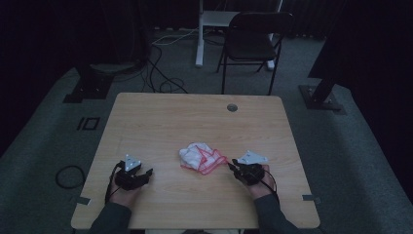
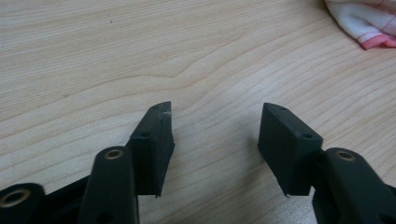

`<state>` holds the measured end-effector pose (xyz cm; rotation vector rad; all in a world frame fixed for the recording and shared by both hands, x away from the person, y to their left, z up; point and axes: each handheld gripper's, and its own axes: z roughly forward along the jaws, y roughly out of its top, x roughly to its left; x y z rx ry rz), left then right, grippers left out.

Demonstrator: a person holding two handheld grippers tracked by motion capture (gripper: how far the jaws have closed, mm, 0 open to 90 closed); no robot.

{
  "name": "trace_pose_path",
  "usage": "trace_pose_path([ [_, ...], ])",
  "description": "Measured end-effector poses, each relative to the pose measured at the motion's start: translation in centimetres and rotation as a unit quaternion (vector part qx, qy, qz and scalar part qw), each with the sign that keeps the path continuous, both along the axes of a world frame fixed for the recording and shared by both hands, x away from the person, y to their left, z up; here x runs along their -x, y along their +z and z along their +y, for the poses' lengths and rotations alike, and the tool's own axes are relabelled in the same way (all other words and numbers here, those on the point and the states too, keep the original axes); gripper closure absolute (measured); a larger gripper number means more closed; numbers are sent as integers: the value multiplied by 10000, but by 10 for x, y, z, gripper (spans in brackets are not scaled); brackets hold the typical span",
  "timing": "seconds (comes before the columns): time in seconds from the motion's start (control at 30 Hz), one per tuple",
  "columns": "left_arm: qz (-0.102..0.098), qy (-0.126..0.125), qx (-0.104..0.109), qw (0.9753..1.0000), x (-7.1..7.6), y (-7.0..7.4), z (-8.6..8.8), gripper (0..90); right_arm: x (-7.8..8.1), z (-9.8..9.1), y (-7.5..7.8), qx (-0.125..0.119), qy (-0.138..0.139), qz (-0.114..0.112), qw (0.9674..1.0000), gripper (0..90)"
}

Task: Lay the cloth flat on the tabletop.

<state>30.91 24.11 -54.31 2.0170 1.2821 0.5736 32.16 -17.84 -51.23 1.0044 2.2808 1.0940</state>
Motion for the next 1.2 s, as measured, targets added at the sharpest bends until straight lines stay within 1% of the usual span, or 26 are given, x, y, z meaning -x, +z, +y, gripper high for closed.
trace_pose_path([
  [0.07, 24, 5, -4, 10000, 0, 1, -1, 472, 0, 1, 0, -2, 20, 2, 10000, 737],
  [0.1, 40, -8, -17, 10000, 0, 1, -1, 488, -1, 6, 1, -25, 76, -7, 10000, 736],
  [0.17, 65, -68, -12, 10000, 0, 2, -4, 494, -2, 10, 1, -31, 126, -21, 9999, 735],
  [0.37, 26, -273, -42, 9996, 1, 6, -14, 503, -4, 22, 3, -34, 227, -57, 9997, 736],
  [0.53, -12, -372, 20, 9993, 0, 8, -20, 501, -5, 30, 1, 44, 312, -61, 9995, 733],
  [0.63, -21, -457, 55, 9989, -1, 9, -25, 501, -6, 33, 0, 64, 338, -58, 9994, 731],
  [0.73, -28, -558, 39, 9984, -3, 10, -32, 502, -6, 37, -1, 86, 367, -35, 9993, 730],
  [0.93, -37, -746, 22, 9972, -6, 10, -47, 504, -9, 47, 1, 168, 460, -68, 9988, 731],
  [1.07, -26, -824, 17, 9966, -8, 9, -55, 511, -11, 53, 1, 214, 514, -97, 9984, 733],
  [1.2, -29, -897, 23, 9960, -10, 9, -61, 526, -14, 56, -1, 227, 540, -70, 9983, 733],
])
